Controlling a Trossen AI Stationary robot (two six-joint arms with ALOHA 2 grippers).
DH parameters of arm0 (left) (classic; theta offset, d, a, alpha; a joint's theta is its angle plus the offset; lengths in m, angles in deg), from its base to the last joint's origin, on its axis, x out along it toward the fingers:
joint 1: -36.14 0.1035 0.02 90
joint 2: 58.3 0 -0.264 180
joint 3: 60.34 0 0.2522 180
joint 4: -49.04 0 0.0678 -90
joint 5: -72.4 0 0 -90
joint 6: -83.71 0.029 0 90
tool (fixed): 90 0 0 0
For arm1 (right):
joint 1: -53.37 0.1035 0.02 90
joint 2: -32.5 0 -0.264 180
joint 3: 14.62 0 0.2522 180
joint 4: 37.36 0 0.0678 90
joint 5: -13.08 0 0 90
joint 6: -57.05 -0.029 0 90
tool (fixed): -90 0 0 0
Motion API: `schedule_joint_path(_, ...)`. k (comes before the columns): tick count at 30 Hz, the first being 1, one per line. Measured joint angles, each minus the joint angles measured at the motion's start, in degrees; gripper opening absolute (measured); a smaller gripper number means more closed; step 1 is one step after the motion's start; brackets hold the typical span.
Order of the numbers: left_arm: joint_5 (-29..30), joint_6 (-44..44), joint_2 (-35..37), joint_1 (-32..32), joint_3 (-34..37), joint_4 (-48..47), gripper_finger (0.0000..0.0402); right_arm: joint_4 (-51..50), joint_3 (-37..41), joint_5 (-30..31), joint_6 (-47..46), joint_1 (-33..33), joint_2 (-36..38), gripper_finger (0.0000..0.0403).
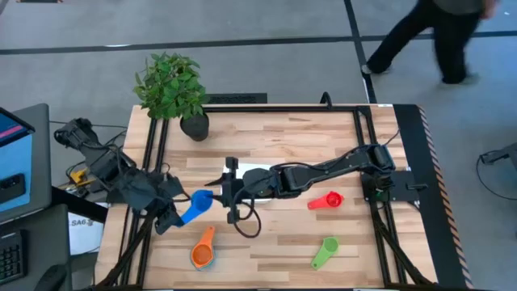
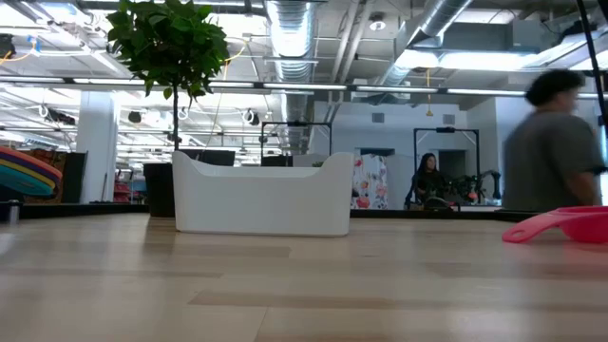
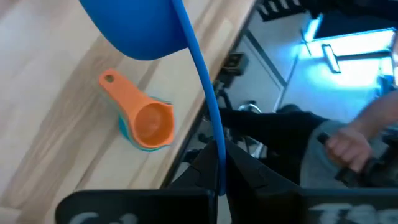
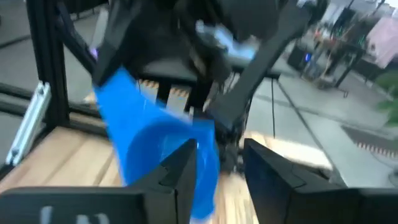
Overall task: Nest measuring cups in basket
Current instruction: Stack the blue measuring cup into the orange measuring cup
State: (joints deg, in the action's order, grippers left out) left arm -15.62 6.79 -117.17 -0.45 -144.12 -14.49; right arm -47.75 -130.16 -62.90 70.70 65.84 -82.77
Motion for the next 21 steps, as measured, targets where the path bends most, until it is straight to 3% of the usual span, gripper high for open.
schedule_joint_path(5,-5.60,4.22,-1.40,3.58,0.00,3.18,0.0000,-2.80,-0.01,-0.08,-2.35,-0.11,-0.38,0.0172)
schedule_joint_path(9,-8.31,6.71,-2.43,5.09,0.01,4.66,0.0000,-4.95,-0.03,-0.33,-4.07,-0.23,-0.28,0.0159)
schedule_joint_path(16,-7.81,8.14,-2.49,7.49,0.02,4.62,0.0000,-9.14,-0.05,-0.26,-9.67,-0.13,-0.28,0.0072)
schedule_joint_path(19,-6.10,7.98,-1.85,8.04,0.02,4.80,0.0000,-9.61,-0.13,2.76,-15.12,-0.03,-0.27,0.0020)
schedule_joint_path(21,-4.63,7.19,-1.19,8.25,0.02,4.46,0.0001,-11.20,-0.12,5.68,-21.87,0.06,-0.24,0.0016)
